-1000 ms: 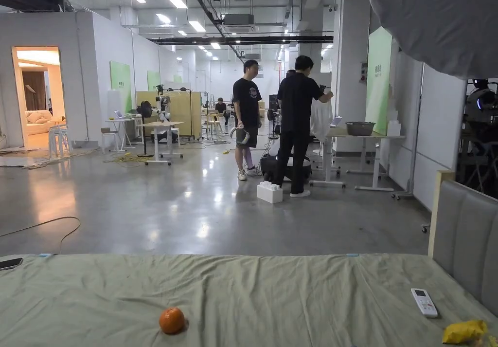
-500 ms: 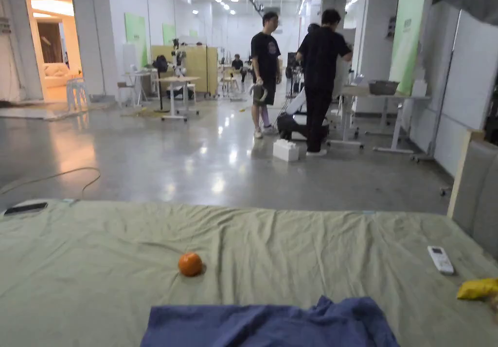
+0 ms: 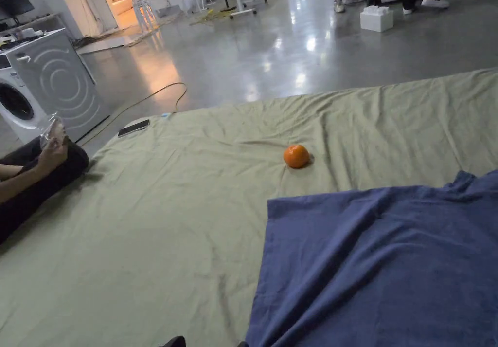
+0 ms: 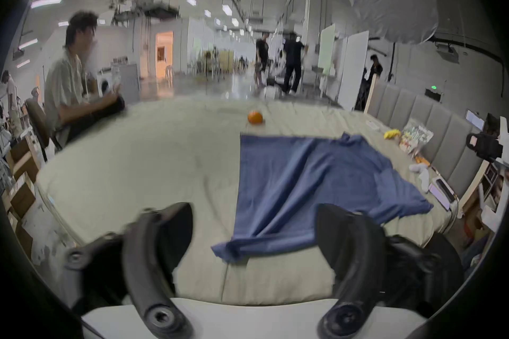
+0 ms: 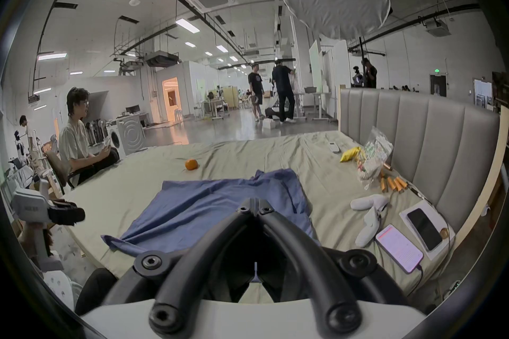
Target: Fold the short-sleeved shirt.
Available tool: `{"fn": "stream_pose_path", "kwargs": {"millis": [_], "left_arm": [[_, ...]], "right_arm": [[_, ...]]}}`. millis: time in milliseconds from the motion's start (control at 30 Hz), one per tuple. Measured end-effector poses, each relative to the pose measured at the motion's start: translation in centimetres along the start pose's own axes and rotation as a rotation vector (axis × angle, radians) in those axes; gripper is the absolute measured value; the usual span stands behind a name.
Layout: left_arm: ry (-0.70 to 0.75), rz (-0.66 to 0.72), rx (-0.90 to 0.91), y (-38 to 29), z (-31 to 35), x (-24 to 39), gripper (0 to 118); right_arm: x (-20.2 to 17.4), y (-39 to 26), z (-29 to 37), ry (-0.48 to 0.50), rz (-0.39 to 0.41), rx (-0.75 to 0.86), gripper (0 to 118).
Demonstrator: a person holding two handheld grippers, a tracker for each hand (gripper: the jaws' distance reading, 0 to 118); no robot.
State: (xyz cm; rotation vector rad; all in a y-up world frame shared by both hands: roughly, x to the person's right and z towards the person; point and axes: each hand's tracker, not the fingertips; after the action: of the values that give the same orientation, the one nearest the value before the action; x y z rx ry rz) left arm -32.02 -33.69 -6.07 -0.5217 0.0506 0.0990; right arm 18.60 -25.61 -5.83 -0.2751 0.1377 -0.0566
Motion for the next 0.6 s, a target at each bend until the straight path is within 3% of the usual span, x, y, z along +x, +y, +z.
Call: {"fn": "stream_pose_path", "kwargs": {"millis": [133,200,300,367,400,433,500,600], "left_arm": [[-0.087,0.016,-0.053,-2.3,-4.8,-2.0,95],[-0.114,0.037,-0.163,-3.3,-7.4,-2.8,85],[-0.105,0.043,-0.259,-3.9,-9.5,-2.9,81],[-0.108,0.003,-0.251,-4.6,-10.3,-3.3,64],[-0.106,0.006,-0.265,-4.7,-10.7,-3.3,41],[-0.099,0.013,-0.294,-4.8,-10.9,-3.3,30],[-0.107,-0.014,-0.293,-5.1,-10.9,-2.9,19],[-0.104,-0.084,-0.338,-5.3,-11.3,-1.8,18]], "right_arm": [[1.7,-2.3,-0.2,0.002,-0.027,-0.059,0],[2.4,-3.5,-0.1,-0.001,-0.029,-0.077,0],[3.2,-4.0,-0.1,-0.009,-0.027,-0.095,0],[2.0,-2.9,-0.3,-0.017,-0.023,-0.104,0],[2.2,-2.9,-0.2,-0.022,-0.023,-0.107,0],[2.4,-3.0,-0.2,-0.023,-0.024,-0.112,0],[2.2,-2.8,-0.1,-0.033,-0.02,-0.115,0],[2.6,-2.8,0.0,-0.043,-0.022,-0.126,0]]}}
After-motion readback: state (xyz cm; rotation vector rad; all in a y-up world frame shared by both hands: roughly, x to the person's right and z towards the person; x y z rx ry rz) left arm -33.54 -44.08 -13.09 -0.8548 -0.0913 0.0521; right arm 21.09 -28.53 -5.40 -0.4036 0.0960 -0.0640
